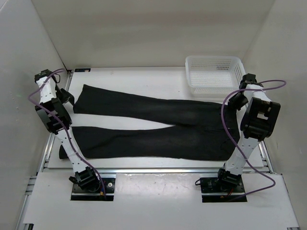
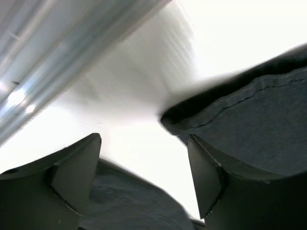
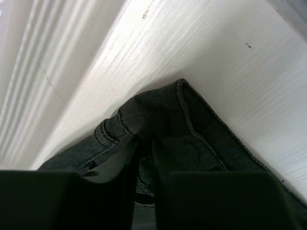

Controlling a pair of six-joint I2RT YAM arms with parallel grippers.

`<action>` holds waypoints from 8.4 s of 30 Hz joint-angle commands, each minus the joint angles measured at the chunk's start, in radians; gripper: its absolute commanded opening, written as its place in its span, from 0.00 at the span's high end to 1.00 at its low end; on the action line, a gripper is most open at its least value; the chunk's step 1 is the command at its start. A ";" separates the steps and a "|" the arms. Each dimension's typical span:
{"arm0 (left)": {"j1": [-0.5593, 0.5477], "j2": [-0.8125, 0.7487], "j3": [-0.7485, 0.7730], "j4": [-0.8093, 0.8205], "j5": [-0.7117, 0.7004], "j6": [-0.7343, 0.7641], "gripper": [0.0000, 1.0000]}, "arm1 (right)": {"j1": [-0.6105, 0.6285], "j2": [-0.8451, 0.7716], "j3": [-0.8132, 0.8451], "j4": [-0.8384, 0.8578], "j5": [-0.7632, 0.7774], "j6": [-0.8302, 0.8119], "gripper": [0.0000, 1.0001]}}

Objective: Fold and stack the trousers
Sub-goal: Fold the trousers

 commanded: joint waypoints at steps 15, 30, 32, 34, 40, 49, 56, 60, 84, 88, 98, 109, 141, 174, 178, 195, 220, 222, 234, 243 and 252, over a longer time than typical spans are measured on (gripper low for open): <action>-0.209 -0.129 -0.185 0.075 -0.019 -0.013 0.64 | 0.109 -0.267 -0.220 0.051 -0.042 -0.016 0.67; -0.209 0.136 0.127 0.021 0.071 0.021 0.68 | 0.197 -0.015 -0.087 0.031 -0.061 0.008 0.85; -0.209 0.147 0.213 0.009 0.085 0.021 0.67 | 0.197 -0.006 -0.053 0.016 -0.061 0.008 0.85; -0.209 0.109 0.228 -0.003 0.096 0.030 0.57 | 0.197 -0.052 -0.035 0.015 -0.070 -0.001 0.81; -0.183 -0.210 -0.053 0.006 -0.010 -0.030 0.50 | 0.241 -0.285 -0.079 -0.014 -0.059 -0.032 0.34; -0.063 -0.522 -0.721 0.153 -0.188 -0.232 0.79 | 0.391 -0.481 -0.306 -0.003 -0.059 -0.050 0.32; -0.054 -0.468 -0.789 0.223 -0.202 -0.237 0.17 | 0.427 -0.509 -0.302 -0.038 -0.068 -0.084 0.30; -0.054 -0.378 -0.766 0.248 -0.156 -0.219 0.28 | 0.427 -0.509 -0.262 -0.076 -0.042 -0.104 0.30; -0.086 -0.139 -0.059 0.037 -0.141 -0.134 0.78 | 0.367 -0.578 -0.323 -0.107 0.067 -0.076 0.28; -0.086 -0.028 0.095 -0.057 -0.090 -0.102 0.46 | 0.358 -0.589 -0.344 -0.107 0.067 -0.076 0.28; -0.095 -0.537 -0.653 0.168 -0.176 -0.088 0.46 | 0.339 -0.652 -0.390 -0.127 -0.010 -0.076 0.28; 0.047 -0.556 -0.904 0.286 -0.119 -0.226 0.32 | 0.339 -0.738 -0.390 -0.156 -0.055 -0.115 0.27; 0.075 -0.465 -0.790 0.308 -0.243 -0.226 0.18 | 0.306 -1.055 -0.677 -0.363 -0.269 0.008 0.07; 0.006 -0.557 -0.764 0.299 -0.128 -0.196 0.90 | 0.306 -1.103 -1.030 -0.150 -0.280 0.390 0.30; 0.006 -0.557 -0.754 0.299 -0.128 -0.196 0.90 | 0.306 -1.083 -1.050 -0.138 -0.223 0.430 0.32; 0.006 -0.577 -0.688 0.236 -0.119 -0.196 0.90 | 0.401 -1.050 -0.897 -0.171 0.142 0.467 1.00; 0.029 -0.875 -0.657 0.118 -0.148 -0.142 0.90 | 0.401 -1.359 -0.489 -0.637 0.300 0.231 1.00; -0.024 -0.832 -0.581 0.118 -0.162 -0.142 0.90 | 0.401 -1.333 -0.475 -0.626 0.323 0.231 1.00; -0.186 -0.380 -0.041 0.040 -0.216 -0.173 0.90 | 0.391 -0.999 -0.417 -0.362 0.407 0.152 1.00; -0.232 -0.108 0.285 0.033 -0.170 -0.151 0.90 | 0.293 -0.794 -0.407 -0.227 0.427 0.099 1.00; -0.293 -0.059 0.329 0.119 -0.194 -0.114 0.90 | 0.260 -0.629 -0.332 -0.170 0.406 0.050 1.00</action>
